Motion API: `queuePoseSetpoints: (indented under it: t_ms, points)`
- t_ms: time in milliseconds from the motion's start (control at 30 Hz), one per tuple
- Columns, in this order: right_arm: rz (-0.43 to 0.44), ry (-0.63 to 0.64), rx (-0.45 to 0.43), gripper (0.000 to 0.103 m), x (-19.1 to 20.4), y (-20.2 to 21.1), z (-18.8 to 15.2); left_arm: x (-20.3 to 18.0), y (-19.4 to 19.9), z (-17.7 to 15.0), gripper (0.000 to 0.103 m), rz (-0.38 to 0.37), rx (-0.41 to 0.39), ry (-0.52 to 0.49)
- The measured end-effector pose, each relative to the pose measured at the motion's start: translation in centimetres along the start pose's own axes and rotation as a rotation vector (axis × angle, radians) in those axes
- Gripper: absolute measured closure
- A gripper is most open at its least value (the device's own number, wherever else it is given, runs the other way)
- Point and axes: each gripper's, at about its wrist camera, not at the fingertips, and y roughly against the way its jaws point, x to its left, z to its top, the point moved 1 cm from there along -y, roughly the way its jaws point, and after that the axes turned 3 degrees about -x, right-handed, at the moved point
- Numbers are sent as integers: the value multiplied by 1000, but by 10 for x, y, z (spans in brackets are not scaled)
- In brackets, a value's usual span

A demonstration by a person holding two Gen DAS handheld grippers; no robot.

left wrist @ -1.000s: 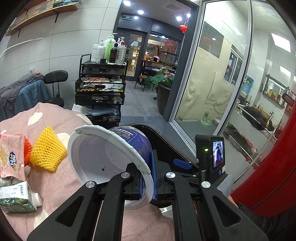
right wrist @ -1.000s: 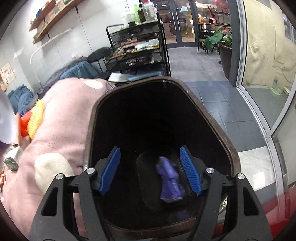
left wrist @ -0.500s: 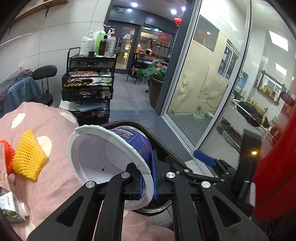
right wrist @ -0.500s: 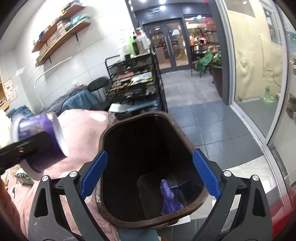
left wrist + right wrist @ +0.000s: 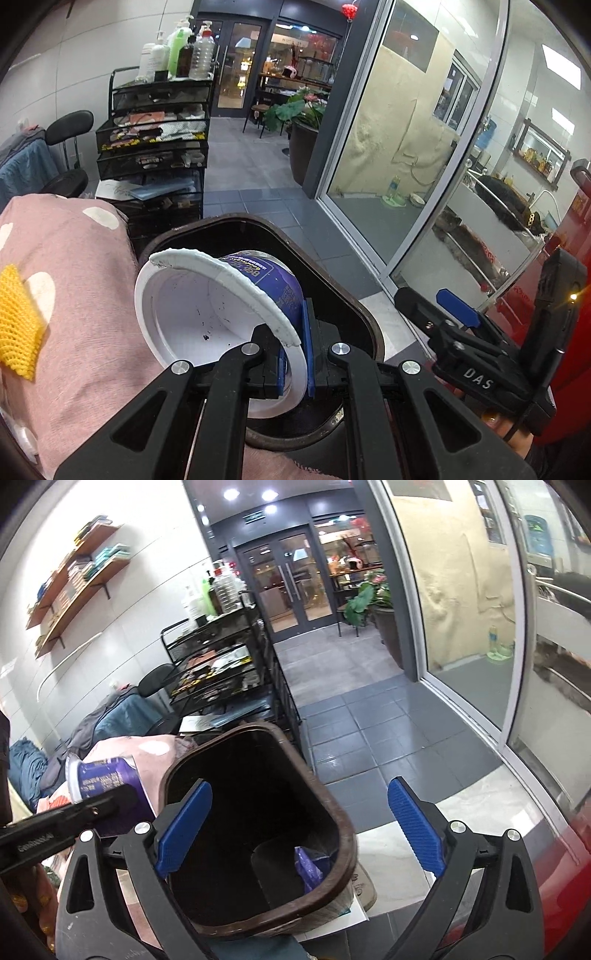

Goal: Collect trash
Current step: 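Open the right gripper to drop the purple bag while the left gripper drops the cup, then move both grippers back from the bin to the table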

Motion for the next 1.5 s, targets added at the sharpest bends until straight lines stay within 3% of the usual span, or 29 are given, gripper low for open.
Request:
queuePoseSetpoints:
  t_ms: [367, 467, 533, 600, 733, 867, 1100, 1300, 1500]
  points:
    - [-51, -39, 4, 7, -24, -2, 4, -3, -42, -7, 92, 5, 162, -24]
    - [-56, -46, 2, 7, -27, -1, 4, -4, -47, -10, 71, 28, 186, -43]
    - [-58, -51, 3, 7, -29, -2, 5, -3, -47, -12, 46, 40, 186, -44]
    - [-58, -52, 3, 7, -29, -1, 5, -3, -45, -11, 36, 50, 173, -46]
    - [-59, -49, 2, 7, -31, -1, 5, -4, -40, -9, 23, 64, 169, -66]
    - [-58, -49, 0, 6, -32, 0, 7, -6, -34, -7, 21, 68, 156, -78]
    - [-28, -52, 2, 6, -26, 1, 9, -8, -4, -3, 15, 83, 66, -66]
    - [17, -18, -19, 6, -11, 6, 11, -9, 48, -5, 9, 128, -133, -61]
    - [69, 30, -37, 6, 11, 10, 10, -4, 90, -10, 9, 188, -251, -32]
